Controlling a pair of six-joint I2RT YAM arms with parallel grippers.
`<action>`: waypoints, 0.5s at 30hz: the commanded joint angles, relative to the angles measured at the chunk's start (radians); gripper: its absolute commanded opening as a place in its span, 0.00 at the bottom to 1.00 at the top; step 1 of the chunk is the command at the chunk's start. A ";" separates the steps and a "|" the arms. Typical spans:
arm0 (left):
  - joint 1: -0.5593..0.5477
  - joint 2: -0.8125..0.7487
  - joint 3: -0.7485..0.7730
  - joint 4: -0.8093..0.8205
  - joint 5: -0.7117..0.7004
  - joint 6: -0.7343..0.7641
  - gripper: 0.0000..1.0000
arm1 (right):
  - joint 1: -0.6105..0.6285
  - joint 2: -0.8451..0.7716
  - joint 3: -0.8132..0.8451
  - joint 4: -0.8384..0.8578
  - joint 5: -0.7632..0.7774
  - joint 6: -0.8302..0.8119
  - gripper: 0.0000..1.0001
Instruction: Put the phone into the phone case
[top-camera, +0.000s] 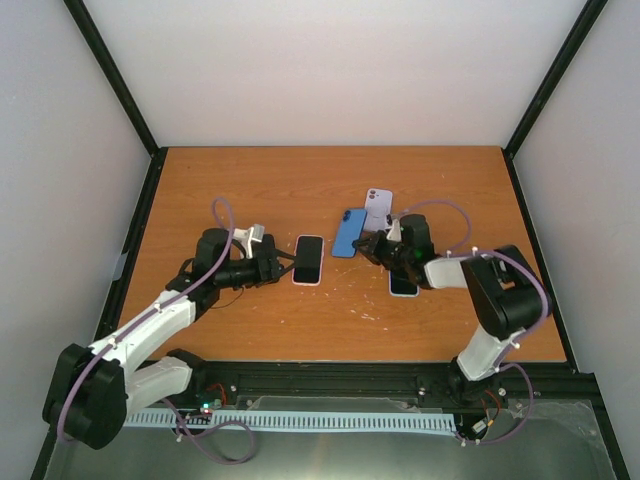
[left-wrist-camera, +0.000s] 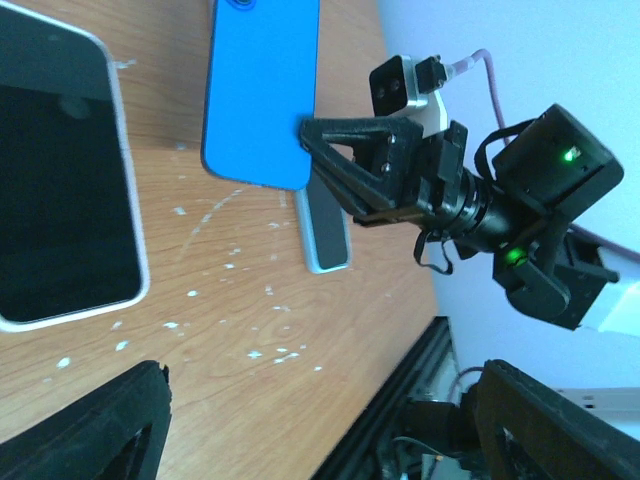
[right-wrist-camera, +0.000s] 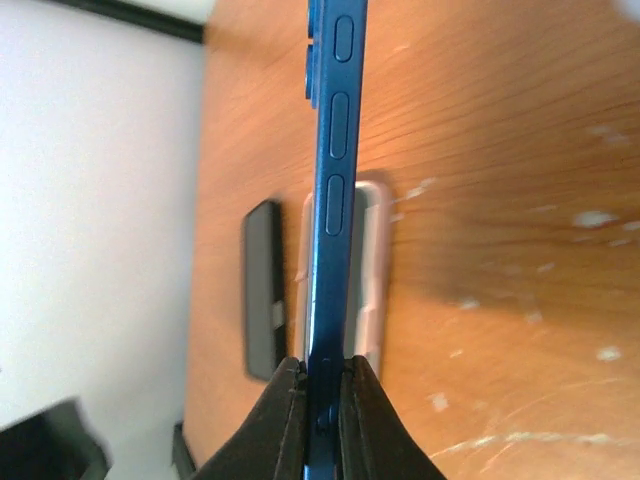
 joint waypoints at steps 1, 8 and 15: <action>0.016 0.006 0.016 0.148 0.122 -0.062 0.82 | 0.036 -0.195 -0.035 0.074 -0.138 -0.015 0.03; 0.018 0.000 0.007 0.300 0.206 -0.134 0.64 | 0.151 -0.432 -0.074 0.116 -0.184 0.053 0.03; 0.018 -0.061 -0.014 0.401 0.271 -0.160 0.64 | 0.219 -0.509 -0.083 0.179 -0.189 0.130 0.03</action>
